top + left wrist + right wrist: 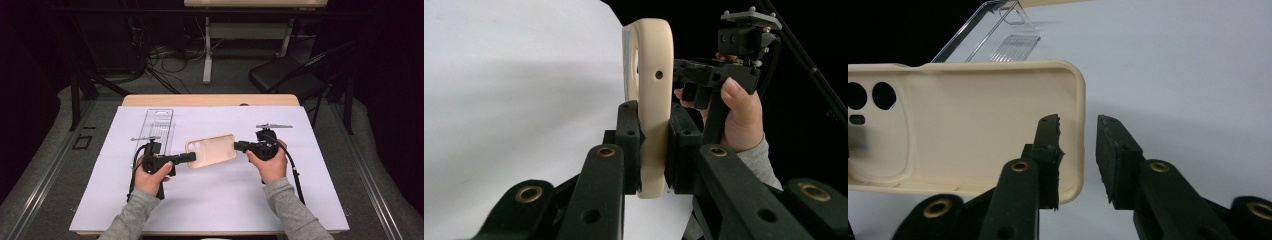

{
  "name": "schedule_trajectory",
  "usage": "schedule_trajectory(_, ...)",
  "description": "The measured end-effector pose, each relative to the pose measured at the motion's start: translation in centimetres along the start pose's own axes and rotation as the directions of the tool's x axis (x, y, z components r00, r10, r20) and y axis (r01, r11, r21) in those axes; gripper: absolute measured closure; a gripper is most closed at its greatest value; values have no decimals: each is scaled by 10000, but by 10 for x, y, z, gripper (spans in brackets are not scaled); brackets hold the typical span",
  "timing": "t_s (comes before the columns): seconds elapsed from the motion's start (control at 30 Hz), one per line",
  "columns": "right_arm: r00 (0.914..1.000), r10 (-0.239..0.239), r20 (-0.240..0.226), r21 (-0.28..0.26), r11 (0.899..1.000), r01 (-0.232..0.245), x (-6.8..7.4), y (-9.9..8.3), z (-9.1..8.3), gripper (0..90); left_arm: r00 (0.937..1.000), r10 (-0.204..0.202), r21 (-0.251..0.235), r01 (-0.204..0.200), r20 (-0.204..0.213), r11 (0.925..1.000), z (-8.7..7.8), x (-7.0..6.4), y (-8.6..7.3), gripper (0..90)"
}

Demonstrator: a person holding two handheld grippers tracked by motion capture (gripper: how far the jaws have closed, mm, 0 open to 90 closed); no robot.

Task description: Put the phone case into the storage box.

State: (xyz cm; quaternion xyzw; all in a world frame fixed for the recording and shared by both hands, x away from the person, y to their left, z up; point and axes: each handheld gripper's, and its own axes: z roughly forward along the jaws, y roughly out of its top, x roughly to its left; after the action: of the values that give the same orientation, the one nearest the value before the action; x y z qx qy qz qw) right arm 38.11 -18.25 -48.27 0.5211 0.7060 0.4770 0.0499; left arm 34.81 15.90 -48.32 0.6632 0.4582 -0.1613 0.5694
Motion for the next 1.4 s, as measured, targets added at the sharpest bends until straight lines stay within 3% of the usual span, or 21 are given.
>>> schedule_trajectory(0.13,10000,-88,-6,14,10000,88,1,3,-3,622,10000,87,-85,-87,-38,9999,-4,1,2,797)
schedule_trajectory(0.3,9965,-830,-38,127,9965,831,5,6,-4,559,10000,77,-49,-77,-34,10000,-7,1,4,797)
schedule_trajectory(0.5,9884,-1516,58,170,9883,1515,10,7,-4,544,9995,268,188,-265,-144,9995,-11,1,10,797)
schedule_trajectory(0.7,9871,-1604,7,384,9863,1602,8,9,-7,545,9990,292,607,-271,-334,9978,-13,0,16,797)
schedule_trajectory(0.77,9824,-1863,131,411,9818,1856,7,10,-8,559,9982,460,768,-429,-384,9961,-15,0,20,797)
schedule_trajectory(0.87,9785,-2061,-12,331,9780,2060,5,12,-11,561,9974,539,980,-489,-486,9940,-18,-2,27,797)
schedule_trajectory(1.0,9637,-2660,-208,132,9638,2663,5,14,-15,583,9939,856,1378,-754,-699,9876,-22,-5,38,796)
schedule_trajectory(1.07,9620,-2724,-201,108,9621,2727,5,15,-16,583,9939,856,1378,-754,-699,9876,-22,-5,38,796)
schedule_trajectory(1.1,9620,-2724,-201,108,9621,2727,5,15,-16,583,9921,1012,1687,-876,-739,9818,-23,-7,43,796)
schedule_trajectory(1.13,9518,-3053,-310,-68,9522,3052,5,17,-18,576,9919,1039,1776,-896,-731,9800,-22,-8,44,797)
schedule_trajectory(1.3,9337,-3547,-488,-67,9349,3548,6,18,-22,561,9916,1130,1996,-986,-621,9749,-21,-9,46,797)
schedule_trajectory(1.4,9322,-3586,-486,-104,9334,3586,6,17,-22,550,9908,1214,2144,-1061,-595,9710,-20,-9,47,797)
